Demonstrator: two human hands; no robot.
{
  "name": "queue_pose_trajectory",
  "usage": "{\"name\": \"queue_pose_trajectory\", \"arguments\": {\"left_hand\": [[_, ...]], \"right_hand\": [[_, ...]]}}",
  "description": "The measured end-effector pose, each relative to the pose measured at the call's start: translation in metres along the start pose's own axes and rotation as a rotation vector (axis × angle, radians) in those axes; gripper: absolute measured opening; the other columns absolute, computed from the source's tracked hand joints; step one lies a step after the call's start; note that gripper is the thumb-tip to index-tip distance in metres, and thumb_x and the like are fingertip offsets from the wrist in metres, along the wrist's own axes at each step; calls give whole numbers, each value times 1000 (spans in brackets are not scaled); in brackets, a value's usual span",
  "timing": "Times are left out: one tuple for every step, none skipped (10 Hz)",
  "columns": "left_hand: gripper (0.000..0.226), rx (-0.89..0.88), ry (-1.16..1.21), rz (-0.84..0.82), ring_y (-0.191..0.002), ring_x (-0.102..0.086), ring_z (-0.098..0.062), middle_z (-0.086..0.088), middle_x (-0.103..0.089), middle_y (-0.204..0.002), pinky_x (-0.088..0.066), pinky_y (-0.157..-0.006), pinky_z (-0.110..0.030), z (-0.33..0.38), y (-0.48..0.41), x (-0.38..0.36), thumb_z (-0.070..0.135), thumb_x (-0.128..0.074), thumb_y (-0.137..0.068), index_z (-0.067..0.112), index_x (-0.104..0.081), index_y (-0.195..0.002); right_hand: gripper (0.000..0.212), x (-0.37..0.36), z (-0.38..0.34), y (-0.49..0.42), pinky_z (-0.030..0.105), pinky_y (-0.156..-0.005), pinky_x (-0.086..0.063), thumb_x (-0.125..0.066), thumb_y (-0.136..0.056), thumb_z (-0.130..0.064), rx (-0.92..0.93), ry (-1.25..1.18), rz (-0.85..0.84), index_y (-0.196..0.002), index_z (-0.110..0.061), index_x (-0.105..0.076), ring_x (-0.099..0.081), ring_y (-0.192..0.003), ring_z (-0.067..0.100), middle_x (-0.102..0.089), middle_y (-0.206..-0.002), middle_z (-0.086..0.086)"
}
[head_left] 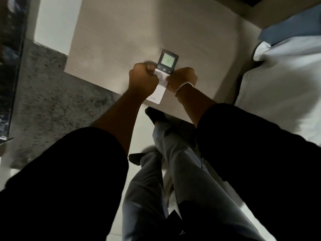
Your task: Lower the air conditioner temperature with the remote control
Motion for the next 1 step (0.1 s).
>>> {"name": "queue_pose_trajectory", "arguments": {"left_hand": [[27,-36,61,35,-106,-67,-27,-14,-72,-115,-46,-81,-13,-3,13,12,11,-51,-92,4,-70,-109]], "right_hand": [[19,5,6,11,25,-74,-49,-67,-76,-17,27,-1,8,-93,-10,-71,-68,-96,25,-73,-99,10]]}}
Point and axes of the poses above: each hand's wrist, its own y-axis away from the middle knuckle, its own x-axis out of the back of the hand, z = x × y, the point moved 2 cm from there along -y, towards the middle knuckle
